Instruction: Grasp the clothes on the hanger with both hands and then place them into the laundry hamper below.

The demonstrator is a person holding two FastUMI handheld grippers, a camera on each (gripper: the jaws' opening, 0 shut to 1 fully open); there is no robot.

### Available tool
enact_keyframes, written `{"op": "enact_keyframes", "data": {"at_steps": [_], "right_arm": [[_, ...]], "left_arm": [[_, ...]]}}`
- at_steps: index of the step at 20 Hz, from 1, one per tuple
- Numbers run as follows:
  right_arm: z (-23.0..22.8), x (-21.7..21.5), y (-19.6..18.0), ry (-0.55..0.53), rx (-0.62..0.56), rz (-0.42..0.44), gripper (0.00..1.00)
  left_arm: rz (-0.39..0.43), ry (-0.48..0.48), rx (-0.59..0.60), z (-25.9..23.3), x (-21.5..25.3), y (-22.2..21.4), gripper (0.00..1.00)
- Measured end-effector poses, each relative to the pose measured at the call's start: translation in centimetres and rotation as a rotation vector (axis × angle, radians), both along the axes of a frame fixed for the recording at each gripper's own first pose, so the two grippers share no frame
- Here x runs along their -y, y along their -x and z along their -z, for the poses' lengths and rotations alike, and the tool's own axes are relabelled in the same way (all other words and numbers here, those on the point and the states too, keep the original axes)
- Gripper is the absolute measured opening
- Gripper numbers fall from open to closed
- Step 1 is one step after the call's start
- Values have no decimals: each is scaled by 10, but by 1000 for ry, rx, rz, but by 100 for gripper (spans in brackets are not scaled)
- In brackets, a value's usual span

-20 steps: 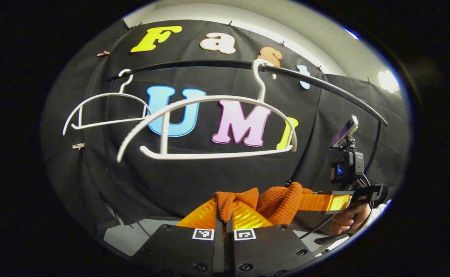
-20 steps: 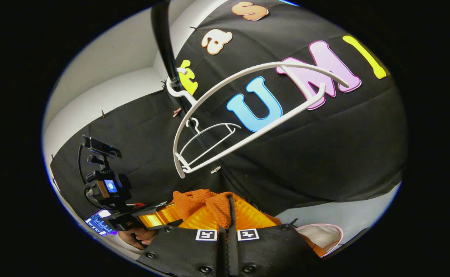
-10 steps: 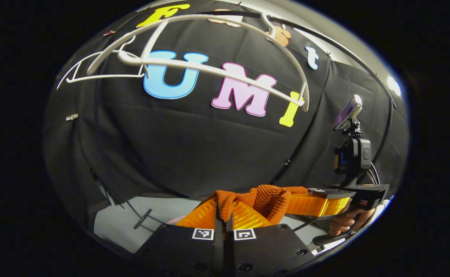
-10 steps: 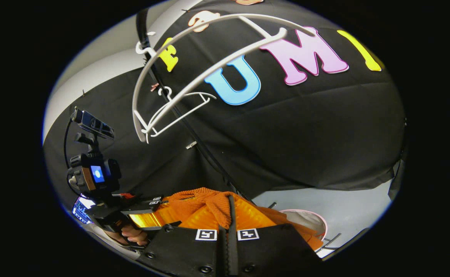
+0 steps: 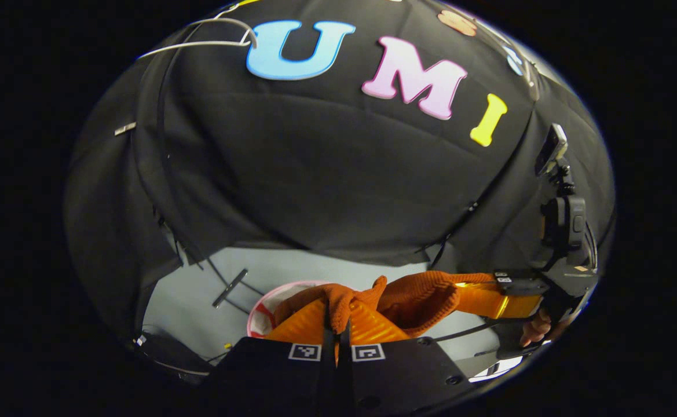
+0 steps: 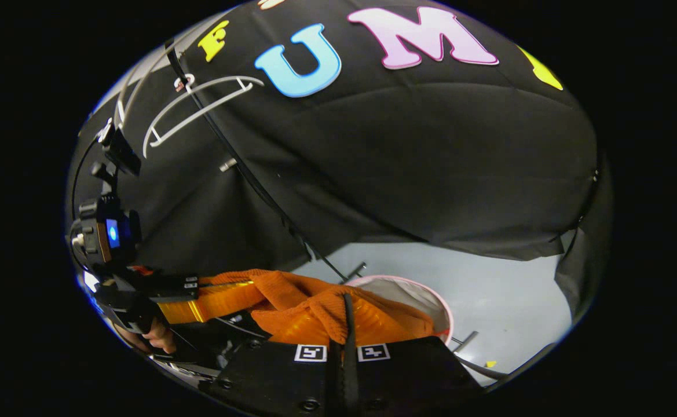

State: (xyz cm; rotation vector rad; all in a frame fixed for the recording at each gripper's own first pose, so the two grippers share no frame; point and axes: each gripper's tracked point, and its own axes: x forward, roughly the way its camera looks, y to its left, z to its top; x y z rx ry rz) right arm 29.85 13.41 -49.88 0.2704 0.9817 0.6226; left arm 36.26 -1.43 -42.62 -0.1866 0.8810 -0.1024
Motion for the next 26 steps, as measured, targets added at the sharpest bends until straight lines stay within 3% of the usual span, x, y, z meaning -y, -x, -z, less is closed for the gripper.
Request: {"op": "enact_keyframes", "data": {"at_steps": [2, 4, 6, 8, 9, 10, 17, 26], "right_arm": [[34, 11, 9, 122, -39, -30, 5], [57, 10, 24, 142, -98, -65, 12], [70, 15, 28, 189, -109, -46, 56], [84, 35, 30, 307, -107, -30, 100], [89, 40, 31, 331, -108, -28, 99], [88, 41, 33, 334, -120, -21, 99], [54, 43, 44, 307, -92, 55, 99], [-60, 40, 59, 274, 108, 198, 99]], "left_arm": [[25, -48, -67, 27, -1, 9, 5], [54, -40, -100, 50, 9, 14, 5], [68, -66, -118, 59, 9, 15, 40], [75, -94, -136, 68, 6, 17, 73], [77, -91, -140, 67, 9, 18, 89], [75, -89, -147, 69, 9, 19, 98], [37, -61, -131, 51, 4, 36, 96], [9, -99, 86, -54, -10, 60, 96]]}}
